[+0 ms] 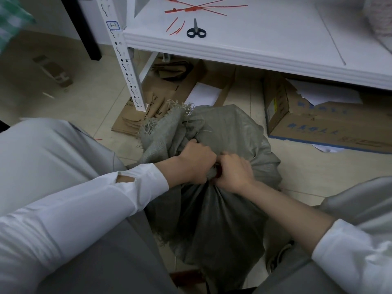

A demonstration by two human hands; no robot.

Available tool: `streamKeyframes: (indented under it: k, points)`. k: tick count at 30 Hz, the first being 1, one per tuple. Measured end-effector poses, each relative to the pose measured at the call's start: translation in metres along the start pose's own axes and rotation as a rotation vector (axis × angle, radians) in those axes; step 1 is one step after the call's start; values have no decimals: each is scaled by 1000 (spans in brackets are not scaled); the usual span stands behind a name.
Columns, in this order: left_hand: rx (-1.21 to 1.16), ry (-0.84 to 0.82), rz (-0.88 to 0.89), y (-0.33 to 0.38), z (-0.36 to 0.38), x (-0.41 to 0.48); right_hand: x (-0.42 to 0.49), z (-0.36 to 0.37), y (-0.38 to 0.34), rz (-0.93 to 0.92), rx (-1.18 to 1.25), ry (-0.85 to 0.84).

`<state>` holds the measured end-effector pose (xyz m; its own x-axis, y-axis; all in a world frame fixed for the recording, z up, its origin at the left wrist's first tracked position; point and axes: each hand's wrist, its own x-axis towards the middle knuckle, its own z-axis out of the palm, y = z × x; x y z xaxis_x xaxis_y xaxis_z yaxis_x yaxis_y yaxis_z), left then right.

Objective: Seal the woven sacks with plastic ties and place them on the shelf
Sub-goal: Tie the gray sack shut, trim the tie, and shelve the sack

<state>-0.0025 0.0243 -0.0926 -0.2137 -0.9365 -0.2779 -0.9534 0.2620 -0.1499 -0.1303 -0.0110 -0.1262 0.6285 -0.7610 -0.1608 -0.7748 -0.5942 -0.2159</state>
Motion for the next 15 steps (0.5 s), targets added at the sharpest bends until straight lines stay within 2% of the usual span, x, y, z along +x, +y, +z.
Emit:
streamKeyframes:
  k: [4, 8, 13, 15]
  points:
    - [12, -27, 19, 3, 0, 2, 1, 10, 0, 35, -34, 41]
    - [52, -51, 62, 2, 0, 4, 4, 13, 6, -37, -72, 48]
    - [165, -9, 141, -5, -3, 6, 22, -11, 28, -187, 125, -146]
    - [224, 30, 181, -9, -3, 6, 26, -18, 31, -203, 211, -175]
